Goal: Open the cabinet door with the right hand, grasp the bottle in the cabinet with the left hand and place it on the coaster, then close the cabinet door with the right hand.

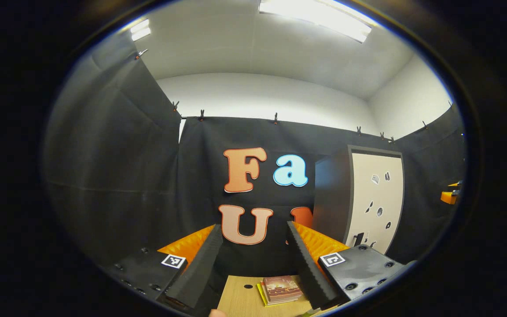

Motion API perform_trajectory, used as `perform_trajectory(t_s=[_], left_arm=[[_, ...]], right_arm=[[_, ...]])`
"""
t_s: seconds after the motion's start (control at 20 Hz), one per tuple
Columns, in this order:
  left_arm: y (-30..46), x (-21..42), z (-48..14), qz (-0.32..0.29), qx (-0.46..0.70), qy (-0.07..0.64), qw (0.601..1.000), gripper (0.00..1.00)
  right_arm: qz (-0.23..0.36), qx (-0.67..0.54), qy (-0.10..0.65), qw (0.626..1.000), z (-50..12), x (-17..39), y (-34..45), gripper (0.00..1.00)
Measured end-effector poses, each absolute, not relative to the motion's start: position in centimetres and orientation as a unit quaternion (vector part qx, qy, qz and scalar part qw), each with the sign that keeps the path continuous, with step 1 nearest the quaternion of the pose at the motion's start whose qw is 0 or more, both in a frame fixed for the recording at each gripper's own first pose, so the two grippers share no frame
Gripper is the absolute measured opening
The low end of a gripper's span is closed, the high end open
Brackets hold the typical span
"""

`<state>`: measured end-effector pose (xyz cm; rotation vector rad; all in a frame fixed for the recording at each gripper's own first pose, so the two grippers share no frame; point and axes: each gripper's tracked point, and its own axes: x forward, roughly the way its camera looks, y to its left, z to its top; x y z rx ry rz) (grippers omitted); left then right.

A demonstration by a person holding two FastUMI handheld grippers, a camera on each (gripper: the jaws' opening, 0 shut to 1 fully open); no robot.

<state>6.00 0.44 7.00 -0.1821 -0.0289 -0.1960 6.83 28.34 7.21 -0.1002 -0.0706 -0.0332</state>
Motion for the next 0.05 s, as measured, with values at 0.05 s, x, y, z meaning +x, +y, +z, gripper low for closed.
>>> perform_trajectory(t_s=[0.05], left_arm=[[0.38,5.98,7.0,-0.098,-0.09,-0.014,0.991,0.95]], right_arm=[[-0.018,-0.05,-0.036,0.998,7.29,6.8,28.36,0.92]])
